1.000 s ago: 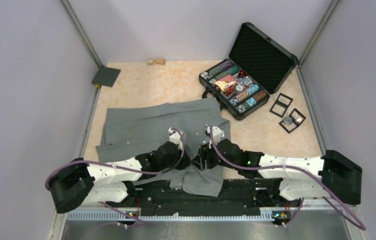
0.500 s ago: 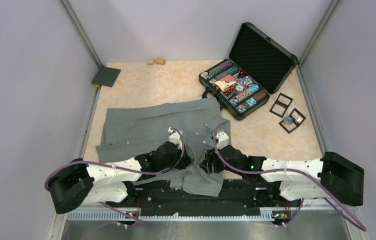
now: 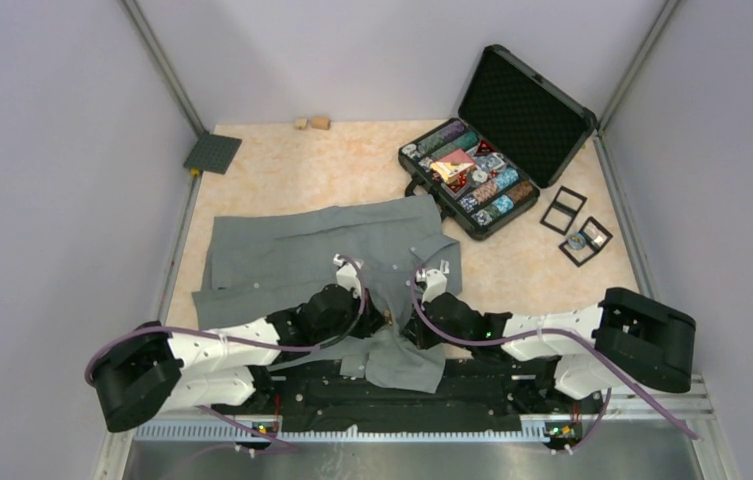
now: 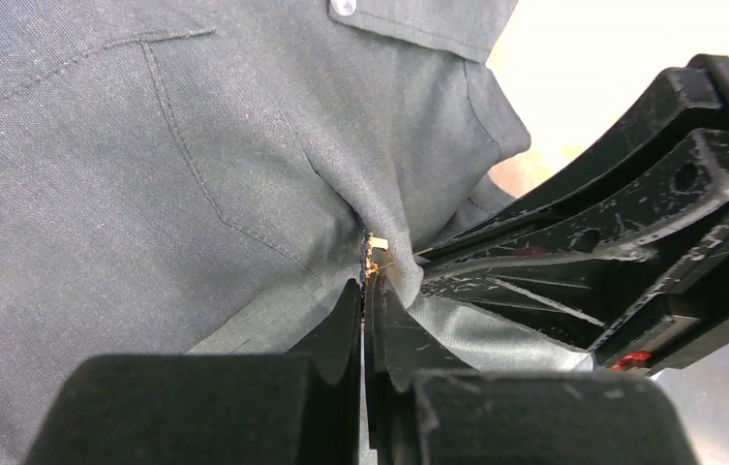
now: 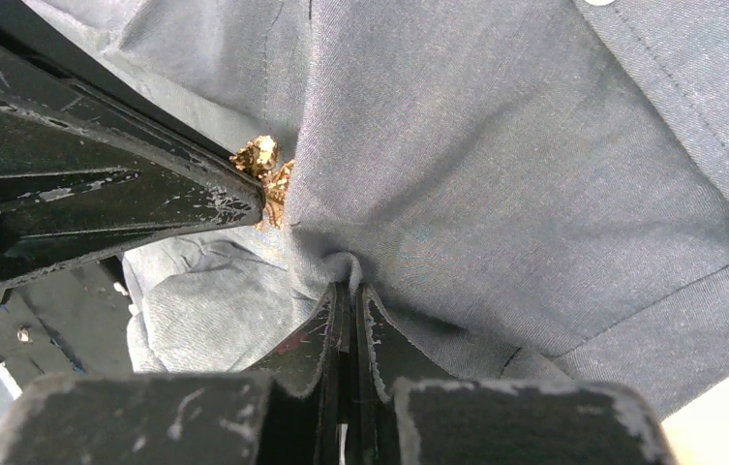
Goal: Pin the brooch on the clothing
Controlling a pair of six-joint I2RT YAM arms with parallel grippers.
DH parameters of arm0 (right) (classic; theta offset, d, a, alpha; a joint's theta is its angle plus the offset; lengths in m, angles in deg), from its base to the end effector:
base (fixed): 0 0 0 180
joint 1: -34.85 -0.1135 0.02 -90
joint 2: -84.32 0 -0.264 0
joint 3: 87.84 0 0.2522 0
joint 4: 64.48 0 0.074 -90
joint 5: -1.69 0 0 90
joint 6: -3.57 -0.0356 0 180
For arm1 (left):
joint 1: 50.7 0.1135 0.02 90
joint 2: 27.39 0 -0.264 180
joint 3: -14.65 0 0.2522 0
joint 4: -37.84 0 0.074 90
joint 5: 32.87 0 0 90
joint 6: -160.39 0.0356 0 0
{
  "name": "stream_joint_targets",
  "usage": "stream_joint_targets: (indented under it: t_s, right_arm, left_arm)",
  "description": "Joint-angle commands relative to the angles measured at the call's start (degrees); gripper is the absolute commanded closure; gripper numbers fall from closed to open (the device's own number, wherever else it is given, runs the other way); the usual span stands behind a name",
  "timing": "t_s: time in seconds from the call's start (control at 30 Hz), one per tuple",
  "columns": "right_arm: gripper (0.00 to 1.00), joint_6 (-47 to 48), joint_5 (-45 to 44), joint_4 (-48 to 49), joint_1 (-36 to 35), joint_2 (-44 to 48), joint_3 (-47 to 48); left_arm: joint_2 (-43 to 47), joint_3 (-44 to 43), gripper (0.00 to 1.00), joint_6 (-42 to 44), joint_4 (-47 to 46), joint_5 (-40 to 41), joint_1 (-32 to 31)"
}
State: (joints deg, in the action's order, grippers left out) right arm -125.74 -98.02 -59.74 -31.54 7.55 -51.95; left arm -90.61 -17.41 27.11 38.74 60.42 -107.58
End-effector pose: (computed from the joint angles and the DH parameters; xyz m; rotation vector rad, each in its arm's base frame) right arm 0.1010 0.2160 0.1411 -0.4459 2.2794 0.8205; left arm 0.1163 -0.1745 0.1605 0.2347 2.2756 -0.9290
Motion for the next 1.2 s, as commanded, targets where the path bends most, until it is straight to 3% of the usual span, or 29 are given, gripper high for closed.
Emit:
stream_joint_targets:
  t_s: [0.0,0.43,0.73,0.77,0.87,0.97,1.17]
  right_arm:
    - [1.00,-0.89,1.28,4.53,-0.67,-1.37,-0.02]
    - [1.00,-1.06,2.22,5.68,-0.69,-1.74,-0.61]
    - [1.00,-0.90,1.55,3.30,-0.69,1.83,0.01]
    - [0.97,-0.91,1.16,2.53,-0.67,2.98,0.20]
    - [0.72,-0.53,-1.07,-0.84,-0.67,7.48,0.47]
    - [0.55,0.31,-4.12,-4.88,-0.67,13.27,-0.42]
    - [0.51,2.54,-4.35,-5.12,3.30,21.25,-5.87]
  left_arm:
    - [2.45,1.42,1.00,-2.08,-7.17,-0.20,0.02]
    - [6.12,4.23,1.00,-4.56,-11.92,-1.90,1.45]
    - [6.31,4.60,1.00,-5.01,-13.07,-10.41,6.27]
    - [6.19,4.67,1.00,-4.98,-12.92,-11.29,6.75]
    - [6.15,4.94,1.00,-4.59,-12.26,-13.99,9.03]
    - [5.80,4.65,1.00,-3.50,-11.15,-18.09,11.69]
    - [4.59,3.42,1.00,-0.78,-9.11,-25.03,16.14]
